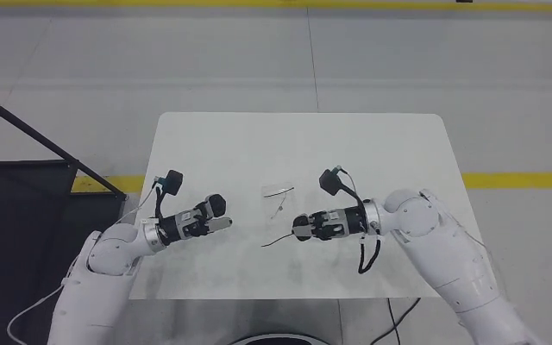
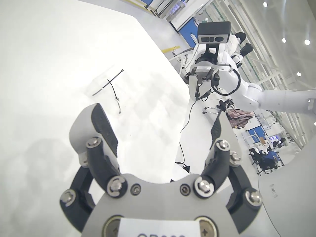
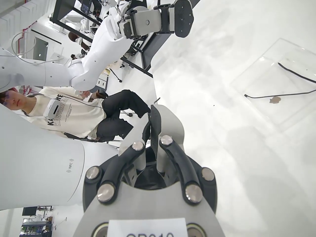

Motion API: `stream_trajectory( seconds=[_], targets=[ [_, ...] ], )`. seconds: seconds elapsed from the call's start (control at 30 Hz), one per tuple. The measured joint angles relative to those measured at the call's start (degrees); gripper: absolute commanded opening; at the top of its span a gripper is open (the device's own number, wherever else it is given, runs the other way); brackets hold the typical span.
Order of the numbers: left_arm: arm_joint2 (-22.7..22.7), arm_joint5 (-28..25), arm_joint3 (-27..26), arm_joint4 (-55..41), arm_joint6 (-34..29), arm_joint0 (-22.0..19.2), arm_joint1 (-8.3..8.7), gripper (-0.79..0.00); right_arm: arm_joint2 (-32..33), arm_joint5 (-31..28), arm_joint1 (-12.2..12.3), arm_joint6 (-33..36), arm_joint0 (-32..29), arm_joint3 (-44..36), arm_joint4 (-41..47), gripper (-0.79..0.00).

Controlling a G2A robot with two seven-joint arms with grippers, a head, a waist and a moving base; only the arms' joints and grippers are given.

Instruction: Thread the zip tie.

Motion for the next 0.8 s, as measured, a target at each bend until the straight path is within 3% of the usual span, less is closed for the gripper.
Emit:
stream_trajectory(
  seconds=[0.13, 0.33, 0.63, 0.7, 0.73, 0.8],
  targets=[
    [0.63, 0.14, -0.59, 0.07, 0.33, 0.28, -0.02, 0.000, -0.10, 0.26, -0.02, -0.33, -0.19, -0.15, -0.24, -0.785],
    [5.12, -3.80, -1.58, 0.02, -2.93, -0.67, 0.25, 0.000, -2.13, 4.49, -0.55, -2.69, 0.47, -1.80, -4.24, -0.785],
    [11.43, -7.51, -2.15, 2.41, 0.60, -2.69, 2.39, 0.000, -4.44, 5.54, -1.46, -1.14, 3.09, 0.14, -2.41, -0.785],
    [12.43, -8.81, -2.17, 3.77, 1.90, -2.98, 3.03, -0.114, -4.76, 4.83, -1.65, -0.57, 3.54, 0.89, -1.09, -0.785],
    [12.85, -9.35, -2.11, 4.23, 2.45, -3.07, 3.30, -0.268, -4.85, 4.63, -1.71, -0.35, 3.77, 1.22, -0.71, -0.785],
    [13.75, -10.51, -1.97, 5.23, 3.61, -3.36, 3.90, -0.385, -5.06, 4.21, -1.86, 0.06, 4.23, 1.83, 0.13, -0.785]
  ],
)
